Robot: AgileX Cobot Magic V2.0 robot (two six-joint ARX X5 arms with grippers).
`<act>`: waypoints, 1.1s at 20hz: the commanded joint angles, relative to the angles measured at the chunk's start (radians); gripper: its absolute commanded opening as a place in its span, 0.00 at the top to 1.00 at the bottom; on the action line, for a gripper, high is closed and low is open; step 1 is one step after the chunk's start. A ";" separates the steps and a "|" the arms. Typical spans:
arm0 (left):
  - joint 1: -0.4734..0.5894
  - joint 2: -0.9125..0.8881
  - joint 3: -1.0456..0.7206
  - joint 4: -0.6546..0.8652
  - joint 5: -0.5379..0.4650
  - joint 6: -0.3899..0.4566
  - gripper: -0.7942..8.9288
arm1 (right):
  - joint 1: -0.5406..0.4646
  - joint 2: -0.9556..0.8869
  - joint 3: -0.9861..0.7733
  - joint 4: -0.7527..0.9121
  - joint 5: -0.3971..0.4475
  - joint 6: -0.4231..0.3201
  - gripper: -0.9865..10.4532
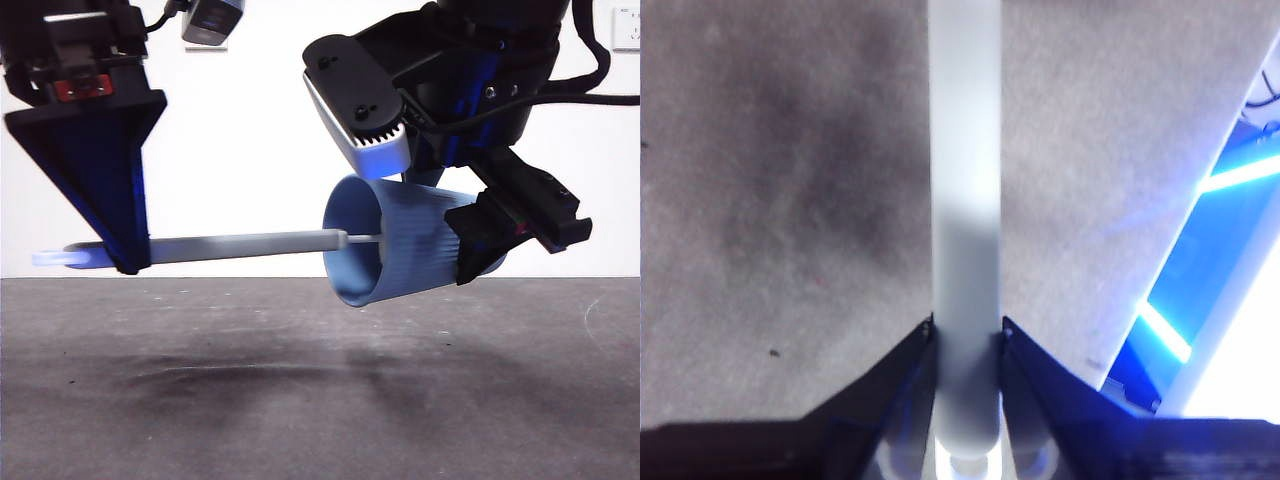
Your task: Pick up the cup brush,pick up the cup,insert the brush into the cup,clean the cup,put the cup brush back,put the cup back to the fixed position on the table
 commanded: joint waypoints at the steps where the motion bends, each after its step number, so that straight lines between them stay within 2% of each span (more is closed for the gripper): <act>1: -0.009 0.007 -0.003 0.065 0.032 -0.034 0.93 | 0.022 0.003 0.002 0.018 -0.025 0.027 0.92; 3: -0.008 0.006 -0.003 0.027 0.019 -0.043 0.93 | 0.021 0.003 0.002 0.017 -0.015 0.059 0.92; 7: -0.004 0.000 -0.003 -0.138 -0.128 -0.051 0.93 | 0.017 0.003 0.002 0.016 0.061 0.061 0.92; 14: 0.082 -0.103 -0.003 -0.266 -0.150 -0.071 0.93 | 0.011 0.001 0.002 -0.011 0.095 0.208 0.92; 16: 0.123 -0.135 -0.003 -0.294 -0.150 -0.071 0.93 | 0.007 0.001 0.002 -0.007 0.122 0.281 0.92; 18: 0.164 -0.169 -0.003 -0.307 -0.146 -0.074 0.93 | 0.005 -0.009 0.002 -0.007 0.143 0.389 0.92; 20: 0.200 -0.204 -0.003 -0.308 -0.131 -0.101 0.93 | -0.001 -0.039 0.002 -0.009 0.145 0.554 0.92; 22: 0.238 -0.236 -0.005 -0.266 -0.085 -0.167 0.93 | -0.007 -0.095 0.002 -0.011 0.137 0.788 0.92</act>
